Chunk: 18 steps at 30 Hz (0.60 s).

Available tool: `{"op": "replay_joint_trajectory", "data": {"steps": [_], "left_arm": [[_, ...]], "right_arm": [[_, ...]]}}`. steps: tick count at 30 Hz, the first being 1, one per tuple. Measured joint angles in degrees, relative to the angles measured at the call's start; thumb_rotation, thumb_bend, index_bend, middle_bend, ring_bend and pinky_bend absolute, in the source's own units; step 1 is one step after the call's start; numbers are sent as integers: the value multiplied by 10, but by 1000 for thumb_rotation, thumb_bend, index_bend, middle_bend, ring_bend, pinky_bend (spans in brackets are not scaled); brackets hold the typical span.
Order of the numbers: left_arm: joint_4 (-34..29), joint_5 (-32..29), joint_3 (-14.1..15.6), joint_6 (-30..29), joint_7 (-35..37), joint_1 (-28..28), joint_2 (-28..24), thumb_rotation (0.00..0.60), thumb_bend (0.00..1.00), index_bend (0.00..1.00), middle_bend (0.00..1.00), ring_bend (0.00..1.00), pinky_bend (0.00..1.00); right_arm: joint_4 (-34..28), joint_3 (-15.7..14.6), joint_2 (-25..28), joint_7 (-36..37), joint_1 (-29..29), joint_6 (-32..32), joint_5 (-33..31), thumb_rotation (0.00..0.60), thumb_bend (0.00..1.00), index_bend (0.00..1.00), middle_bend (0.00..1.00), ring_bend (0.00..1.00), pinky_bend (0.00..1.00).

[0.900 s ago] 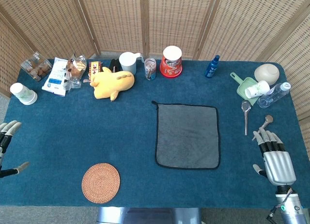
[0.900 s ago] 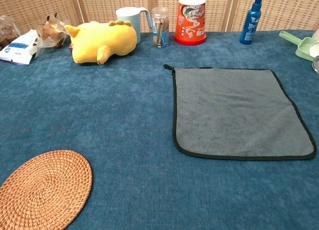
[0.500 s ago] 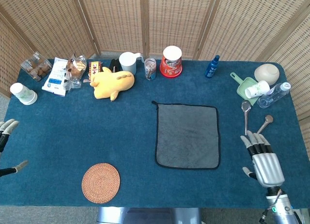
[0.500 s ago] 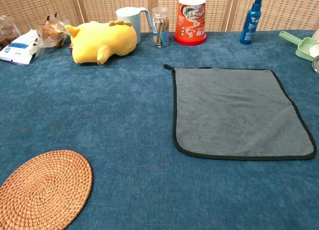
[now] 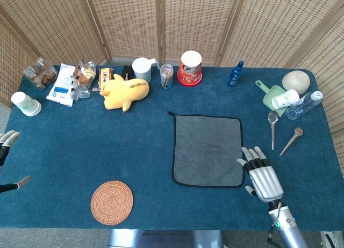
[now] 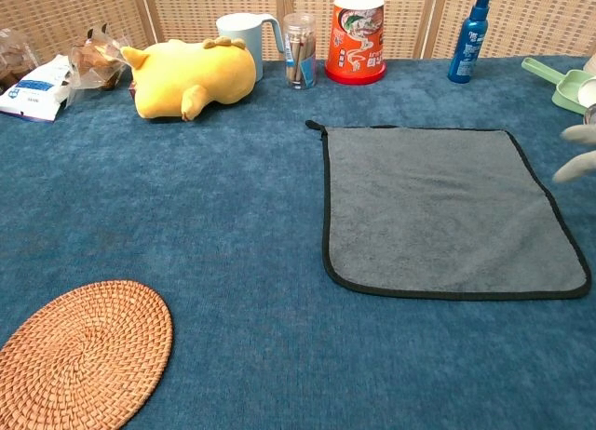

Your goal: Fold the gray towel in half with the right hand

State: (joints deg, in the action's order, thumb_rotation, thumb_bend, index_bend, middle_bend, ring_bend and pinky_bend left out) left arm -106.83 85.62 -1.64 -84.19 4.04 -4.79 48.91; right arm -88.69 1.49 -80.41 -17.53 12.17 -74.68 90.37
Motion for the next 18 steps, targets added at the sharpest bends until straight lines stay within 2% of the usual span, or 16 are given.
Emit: {"op": "replay_joint_trajectory", "data": {"steps": [18], "left_arm": [[1,-4,0,5,10,1,-3,600,114,0,0,0,0]], "right_arm": [[-56,3,-55,-58,28,41,-33,600,0,234,0,0,0]]}}
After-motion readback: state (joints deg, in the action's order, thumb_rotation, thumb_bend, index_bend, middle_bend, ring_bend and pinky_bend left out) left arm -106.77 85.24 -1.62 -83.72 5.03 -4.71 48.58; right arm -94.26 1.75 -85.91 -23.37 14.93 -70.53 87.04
